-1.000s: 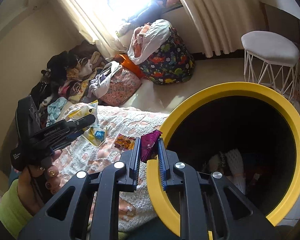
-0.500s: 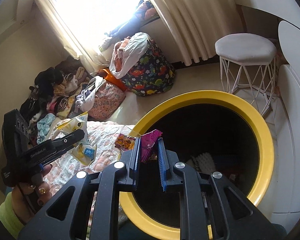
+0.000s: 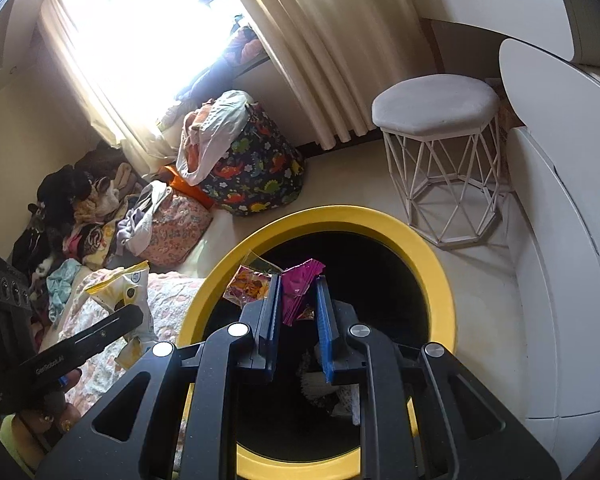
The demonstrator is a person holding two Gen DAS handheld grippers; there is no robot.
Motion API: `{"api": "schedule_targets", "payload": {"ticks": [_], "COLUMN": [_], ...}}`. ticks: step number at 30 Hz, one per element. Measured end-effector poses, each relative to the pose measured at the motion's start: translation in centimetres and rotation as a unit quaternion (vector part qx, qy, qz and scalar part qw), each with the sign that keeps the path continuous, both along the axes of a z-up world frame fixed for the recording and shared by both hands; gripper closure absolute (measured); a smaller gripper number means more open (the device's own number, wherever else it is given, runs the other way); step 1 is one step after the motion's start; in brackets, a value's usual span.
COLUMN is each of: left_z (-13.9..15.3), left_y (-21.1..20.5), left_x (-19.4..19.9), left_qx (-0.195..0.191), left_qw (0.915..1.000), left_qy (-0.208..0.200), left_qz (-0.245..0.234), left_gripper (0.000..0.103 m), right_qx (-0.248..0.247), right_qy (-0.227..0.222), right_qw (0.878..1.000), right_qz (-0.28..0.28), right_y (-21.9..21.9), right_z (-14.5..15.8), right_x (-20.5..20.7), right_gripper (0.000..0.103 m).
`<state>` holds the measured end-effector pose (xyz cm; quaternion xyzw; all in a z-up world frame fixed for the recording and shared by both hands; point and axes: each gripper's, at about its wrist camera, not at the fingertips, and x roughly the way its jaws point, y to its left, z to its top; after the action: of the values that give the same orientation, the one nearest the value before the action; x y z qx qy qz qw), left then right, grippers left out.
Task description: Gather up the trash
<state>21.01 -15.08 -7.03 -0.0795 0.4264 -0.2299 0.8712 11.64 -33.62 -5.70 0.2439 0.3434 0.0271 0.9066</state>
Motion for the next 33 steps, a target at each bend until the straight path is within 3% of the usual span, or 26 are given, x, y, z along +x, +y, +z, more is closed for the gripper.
{"api": "schedule_targets", "payload": {"ticks": [6, 12, 14, 15, 17, 21, 23, 28, 33], "left_z": [-1.1, -2.4, -2.8, -3.0, -3.2, -3.1, -2.9, -2.2, -1.1], "left_y": [-2.4, -4.1, -4.5, -4.7, -5.1, -5.5, -5.4, -4.4, -2.6], "left_x": [-0.6, -0.8, -0.8, -0.8, -0.9, -1.1, -1.2, -2.0, -3.0], "left_qx": [0.021, 0.036, 0.038, 0.041, 0.046, 0.051, 0.054, 0.055, 0.049], "left_qw": [0.9992, 0.9973, 0.9967, 0.9964, 0.9959, 0.9958, 0.9961, 0.9975, 0.9985], "left_qy": [0.008, 0.022, 0.026, 0.026, 0.028, 0.023, 0.017, 0.002, -0.02], "left_qz": [-0.034, -0.06, -0.067, -0.069, -0.073, -0.073, -0.068, -0.044, -0.017], "left_gripper": [0.072, 0.071, 0.071, 0.069, 0.053, 0.044, 0.028, 0.011, 0.011], "right_qx": [-0.001, 0.008, 0.009, 0.01, 0.011, 0.006, -0.002, -0.021, -0.053], "right_qy": [0.023, 0.034, 0.035, 0.035, 0.035, 0.033, 0.032, 0.018, -0.018], "right_qw": [1.0, 0.999, 0.999, 0.999, 0.999, 0.999, 0.999, 0.999, 0.998], "right_qz": [-0.01, -0.005, -0.008, -0.01, -0.014, -0.022, -0.021, -0.021, -0.016], "right_y": [-0.8, -0.7, -0.9, -0.9, -1.1, -1.6, -1.5, -1.1, 0.3], "right_z": [-1.0, -1.7, -1.7, -1.7, -1.6, -1.1, -0.8, 0.4, 2.5], "right_x": [0.1, 0.3, 0.2, 0.2, 0.1, -0.5, -1.0, -2.6, -4.4], "right_gripper": [0.086, 0.08, 0.073, 0.068, 0.063, 0.054, 0.053, 0.031, 0.016]}}
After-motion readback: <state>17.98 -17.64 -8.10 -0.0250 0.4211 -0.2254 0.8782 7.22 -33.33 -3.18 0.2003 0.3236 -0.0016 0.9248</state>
